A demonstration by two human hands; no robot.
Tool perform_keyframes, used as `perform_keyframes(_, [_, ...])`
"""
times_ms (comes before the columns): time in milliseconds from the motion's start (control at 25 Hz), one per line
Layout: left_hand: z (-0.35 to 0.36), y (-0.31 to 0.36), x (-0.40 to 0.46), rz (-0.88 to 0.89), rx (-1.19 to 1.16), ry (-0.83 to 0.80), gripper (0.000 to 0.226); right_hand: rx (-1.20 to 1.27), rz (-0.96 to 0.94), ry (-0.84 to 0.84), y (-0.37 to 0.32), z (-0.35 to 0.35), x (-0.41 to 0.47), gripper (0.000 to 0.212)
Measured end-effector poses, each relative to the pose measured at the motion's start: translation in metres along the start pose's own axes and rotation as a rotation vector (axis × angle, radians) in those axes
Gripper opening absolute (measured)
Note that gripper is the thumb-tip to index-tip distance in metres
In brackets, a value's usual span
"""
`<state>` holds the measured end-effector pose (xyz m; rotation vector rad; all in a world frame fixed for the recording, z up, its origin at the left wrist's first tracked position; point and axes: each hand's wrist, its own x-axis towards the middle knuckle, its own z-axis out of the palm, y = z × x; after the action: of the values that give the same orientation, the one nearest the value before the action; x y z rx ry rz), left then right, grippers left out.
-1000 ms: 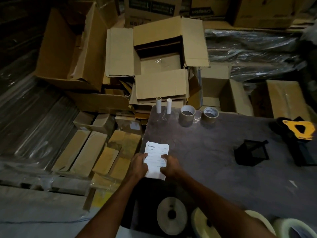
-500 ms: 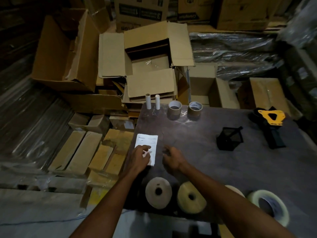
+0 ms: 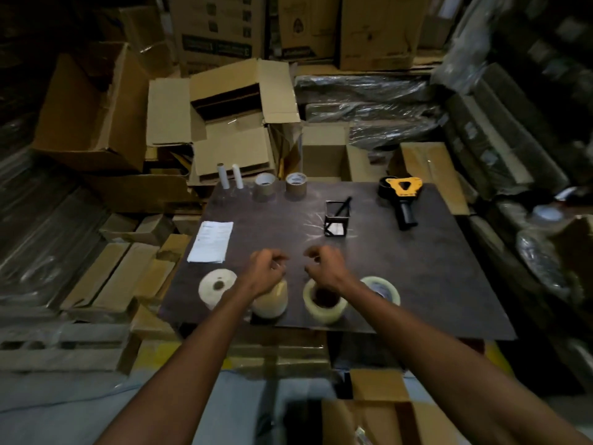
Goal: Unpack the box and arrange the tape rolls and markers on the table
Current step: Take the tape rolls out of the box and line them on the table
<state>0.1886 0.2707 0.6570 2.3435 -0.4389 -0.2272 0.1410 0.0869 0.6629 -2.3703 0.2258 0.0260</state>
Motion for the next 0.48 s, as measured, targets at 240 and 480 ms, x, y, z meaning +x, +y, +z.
perform_keyframes(240, [0.085,0.096,-0.099,0.057,0.035,0.012,0.028,0.070,-0.049,0.071,0.081,-0.057,-0.113,0.027])
perform_keyframes(480, [0.170,0.142,-0.176,0.023,-0.008,-0.092,0.029,0.110,0.020,0.040,0.153,-0.088,-0.213,0.028])
